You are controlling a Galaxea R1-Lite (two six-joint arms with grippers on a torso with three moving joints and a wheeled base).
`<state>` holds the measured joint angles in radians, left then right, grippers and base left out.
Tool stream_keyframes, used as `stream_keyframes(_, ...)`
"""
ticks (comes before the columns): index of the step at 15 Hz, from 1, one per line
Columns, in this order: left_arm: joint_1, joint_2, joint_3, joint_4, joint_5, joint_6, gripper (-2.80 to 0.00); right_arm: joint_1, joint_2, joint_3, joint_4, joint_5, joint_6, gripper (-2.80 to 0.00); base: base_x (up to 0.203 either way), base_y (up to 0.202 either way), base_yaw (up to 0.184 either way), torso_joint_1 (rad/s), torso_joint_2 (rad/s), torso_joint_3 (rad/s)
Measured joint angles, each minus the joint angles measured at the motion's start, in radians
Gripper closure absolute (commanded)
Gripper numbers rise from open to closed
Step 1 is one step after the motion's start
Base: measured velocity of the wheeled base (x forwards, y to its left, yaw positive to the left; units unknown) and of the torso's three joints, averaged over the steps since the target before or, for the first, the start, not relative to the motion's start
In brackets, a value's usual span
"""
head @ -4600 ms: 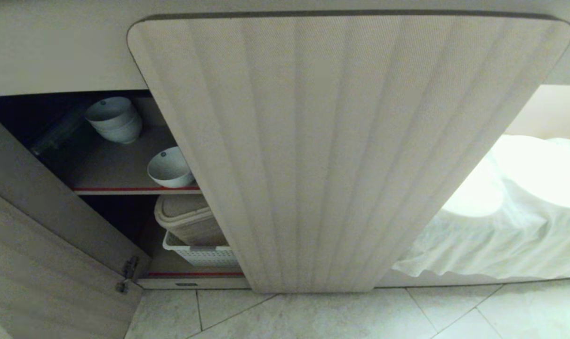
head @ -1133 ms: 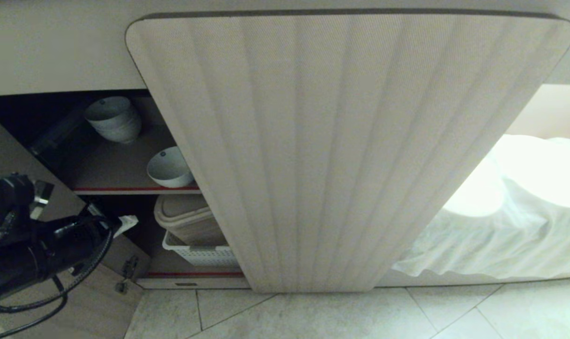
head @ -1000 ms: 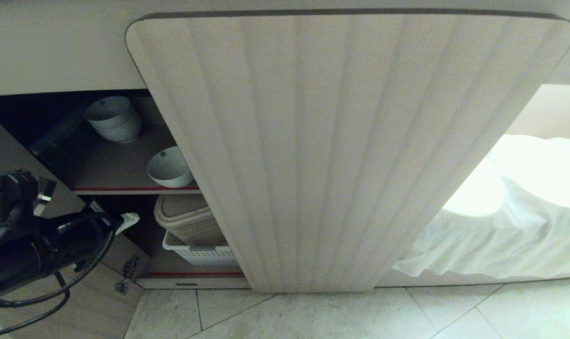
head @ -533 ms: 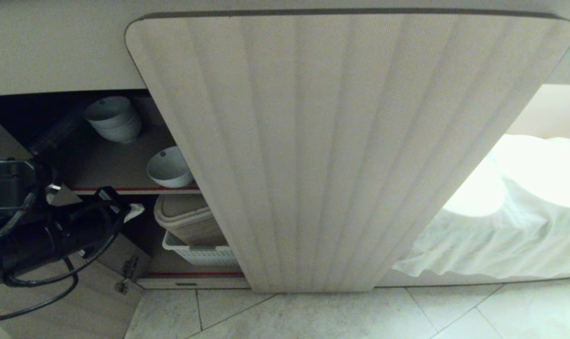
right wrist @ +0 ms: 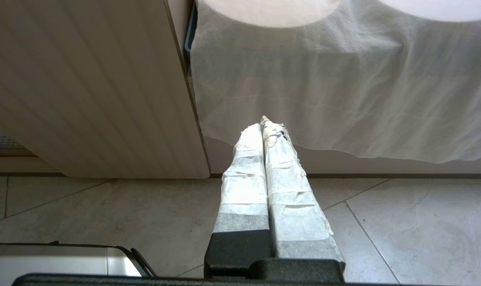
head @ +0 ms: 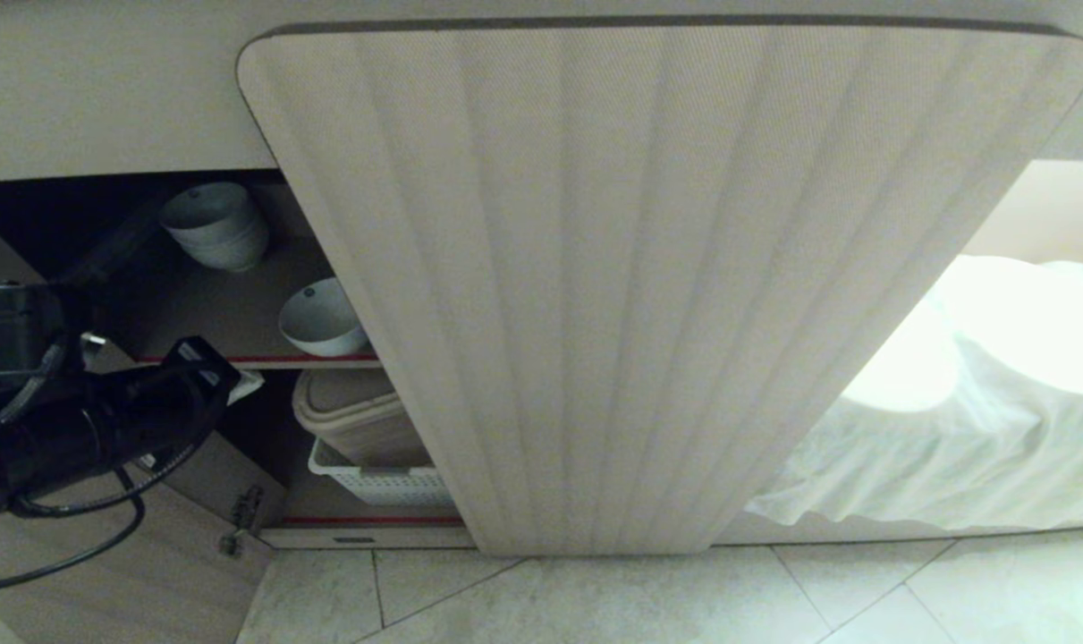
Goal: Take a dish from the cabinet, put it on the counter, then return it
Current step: Take the bowl from the cabinet
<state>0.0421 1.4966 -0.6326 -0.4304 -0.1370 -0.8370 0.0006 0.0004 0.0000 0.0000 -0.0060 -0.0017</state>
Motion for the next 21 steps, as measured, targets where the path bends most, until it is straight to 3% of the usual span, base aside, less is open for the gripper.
stream_keyframes(11, -0.016, 0.018, -0.042, 0.011, -0.005, 0.001, 0.00, 0.000, 0.000, 0.000, 0.000, 0.000, 0.000, 0.00, 0.000, 0.000, 0.000, 0.000, 0.00, 0.000)
stream_keyframes(12, -0.016, 0.017, -0.042, 0.012, -0.005, 0.001, -2.80, 0.000, 0.000, 0.000, 0.000, 0.000, 0.000, 0.00, 0.000, 0.000, 0.000, 0.000, 0.00, 0.000)
stream_keyframes(21, -0.017, 0.001, -0.036, 0.010, -0.007, 0.003, -2.80, 0.000, 0.000, 0.000, 0.000, 0.000, 0.001, 0.00, 0.000, 0.000, 0.000, 0.000, 0.00, 0.000)
